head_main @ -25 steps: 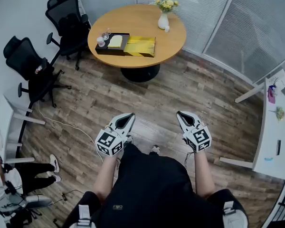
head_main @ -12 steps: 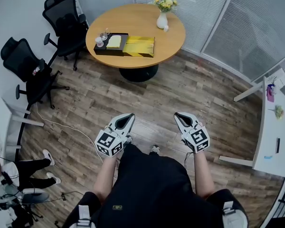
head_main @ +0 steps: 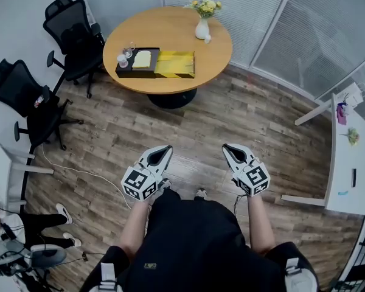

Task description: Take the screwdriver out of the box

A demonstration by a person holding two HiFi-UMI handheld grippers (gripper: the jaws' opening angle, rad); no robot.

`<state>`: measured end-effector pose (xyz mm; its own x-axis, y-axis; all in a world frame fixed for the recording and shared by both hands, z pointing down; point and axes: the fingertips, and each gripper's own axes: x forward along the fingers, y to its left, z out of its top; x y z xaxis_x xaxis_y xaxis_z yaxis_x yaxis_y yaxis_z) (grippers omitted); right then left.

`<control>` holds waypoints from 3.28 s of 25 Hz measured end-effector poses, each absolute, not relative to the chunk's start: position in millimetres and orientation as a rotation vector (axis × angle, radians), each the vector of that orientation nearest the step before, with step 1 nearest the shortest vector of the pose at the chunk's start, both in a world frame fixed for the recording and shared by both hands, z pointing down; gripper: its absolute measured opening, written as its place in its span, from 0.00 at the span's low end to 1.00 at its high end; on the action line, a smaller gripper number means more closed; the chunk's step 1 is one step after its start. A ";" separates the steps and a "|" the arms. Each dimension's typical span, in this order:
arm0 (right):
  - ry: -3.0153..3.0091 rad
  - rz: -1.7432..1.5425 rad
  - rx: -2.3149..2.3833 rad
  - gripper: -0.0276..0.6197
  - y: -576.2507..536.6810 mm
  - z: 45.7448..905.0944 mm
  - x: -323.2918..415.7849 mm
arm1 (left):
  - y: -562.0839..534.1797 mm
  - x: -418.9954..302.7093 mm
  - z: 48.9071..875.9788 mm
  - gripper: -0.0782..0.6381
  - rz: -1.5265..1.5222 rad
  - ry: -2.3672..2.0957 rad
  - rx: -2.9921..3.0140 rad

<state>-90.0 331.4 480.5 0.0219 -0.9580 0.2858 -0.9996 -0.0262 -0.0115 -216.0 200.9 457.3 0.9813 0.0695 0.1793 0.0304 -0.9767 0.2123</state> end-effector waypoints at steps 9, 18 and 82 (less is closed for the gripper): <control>-1.982 0.384 2.316 0.06 274.2 471.6 -87.1 | 123.8 -228.7 454.0 0.12 0.284 0.149 2.917; -1.907 0.421 2.372 0.06 232.5 486.3 -116.3 | 78.6 -242.6 458.5 0.12 0.301 0.245 2.918; -2.064 0.607 2.017 0.06 191.6 556.4 121.7 | 54.3 17.1 463.4 0.12 0.366 0.120 2.919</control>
